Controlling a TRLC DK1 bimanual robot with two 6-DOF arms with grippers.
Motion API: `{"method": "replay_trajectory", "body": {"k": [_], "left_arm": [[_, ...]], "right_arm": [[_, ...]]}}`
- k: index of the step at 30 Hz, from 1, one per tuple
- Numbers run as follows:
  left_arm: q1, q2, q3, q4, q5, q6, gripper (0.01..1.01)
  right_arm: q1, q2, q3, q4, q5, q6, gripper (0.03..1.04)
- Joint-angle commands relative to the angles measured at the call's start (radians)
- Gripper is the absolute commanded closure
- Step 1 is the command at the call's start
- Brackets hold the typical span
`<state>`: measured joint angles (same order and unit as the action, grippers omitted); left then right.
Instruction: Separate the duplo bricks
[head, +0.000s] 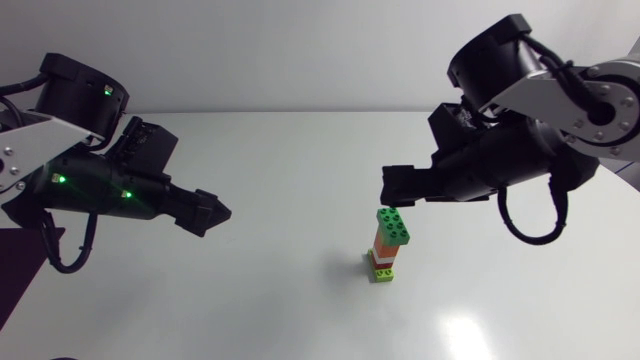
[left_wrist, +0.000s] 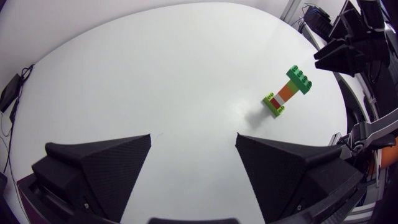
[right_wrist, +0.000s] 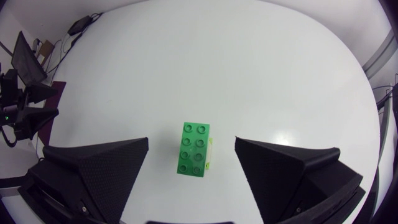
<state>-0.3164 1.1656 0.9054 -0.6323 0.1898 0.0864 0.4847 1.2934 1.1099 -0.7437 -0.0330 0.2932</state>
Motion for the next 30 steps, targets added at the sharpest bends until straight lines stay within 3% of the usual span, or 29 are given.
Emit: {"method": "replay_trajectory", "body": {"k": [1,14,21,30], "left_arm": [[-0.013,0.022,0.030,-0.006,0.017,0.018,0.077],[-0.064,0.052,0.027,0.026,0.027,0.016,0.077],[-0.064,0.049,0.021,0.029,0.027,0.018,0.079],[-0.072,0.048,0.015,0.040,0.027,0.016,0.089]], "right_arm": [[0.002,0.043,0.031,-0.031,-0.008,0.038,0.07],[0.043,0.158,0.013,-0.040,0.056,0.044,0.17],[0.075,0.202,0.024,-0.025,0.142,0.012,0.63],[0.106,0.221,0.016,-0.034,0.159,0.001,0.66]]}}
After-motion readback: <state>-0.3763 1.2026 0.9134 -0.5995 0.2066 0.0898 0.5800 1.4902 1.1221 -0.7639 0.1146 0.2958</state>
